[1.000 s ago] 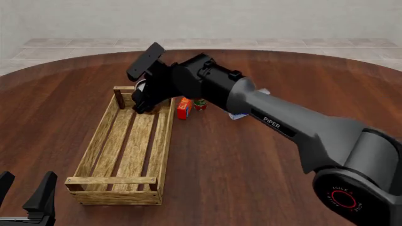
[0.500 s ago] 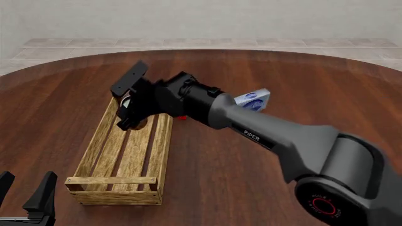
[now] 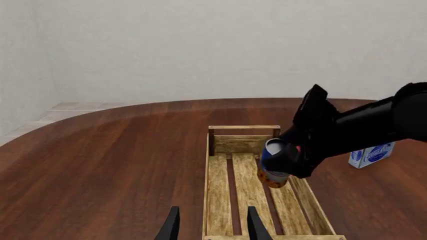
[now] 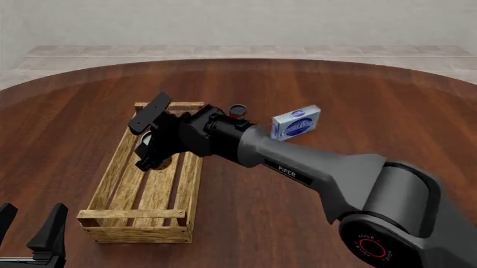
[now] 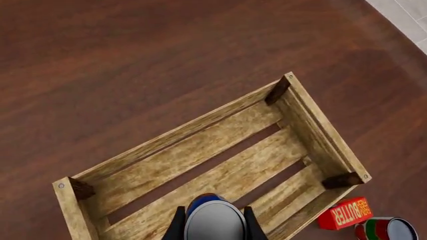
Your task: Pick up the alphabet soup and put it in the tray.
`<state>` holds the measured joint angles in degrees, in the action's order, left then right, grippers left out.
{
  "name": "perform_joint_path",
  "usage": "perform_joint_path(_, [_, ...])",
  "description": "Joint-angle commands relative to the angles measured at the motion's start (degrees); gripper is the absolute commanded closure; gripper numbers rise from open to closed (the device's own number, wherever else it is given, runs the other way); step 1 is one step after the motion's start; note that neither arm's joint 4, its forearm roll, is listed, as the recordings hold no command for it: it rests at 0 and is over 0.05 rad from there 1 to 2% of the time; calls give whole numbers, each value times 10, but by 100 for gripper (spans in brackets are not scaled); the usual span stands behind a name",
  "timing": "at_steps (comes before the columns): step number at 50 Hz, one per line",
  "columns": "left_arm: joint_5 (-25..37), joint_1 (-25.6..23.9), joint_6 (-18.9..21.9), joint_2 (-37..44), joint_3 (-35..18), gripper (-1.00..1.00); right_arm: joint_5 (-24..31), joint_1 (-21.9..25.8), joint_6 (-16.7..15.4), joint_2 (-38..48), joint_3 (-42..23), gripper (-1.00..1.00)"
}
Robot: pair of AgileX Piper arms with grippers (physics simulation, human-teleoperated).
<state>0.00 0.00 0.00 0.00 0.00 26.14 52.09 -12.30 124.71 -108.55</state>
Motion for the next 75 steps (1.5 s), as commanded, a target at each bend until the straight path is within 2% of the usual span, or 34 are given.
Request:
perform_joint_path(1, [0, 0, 0, 0, 0, -100, -11, 2, 16, 4, 6, 100])
perform_joint_path(75, [0, 0, 0, 0, 0, -100, -49, 9, 30, 37, 47, 100])
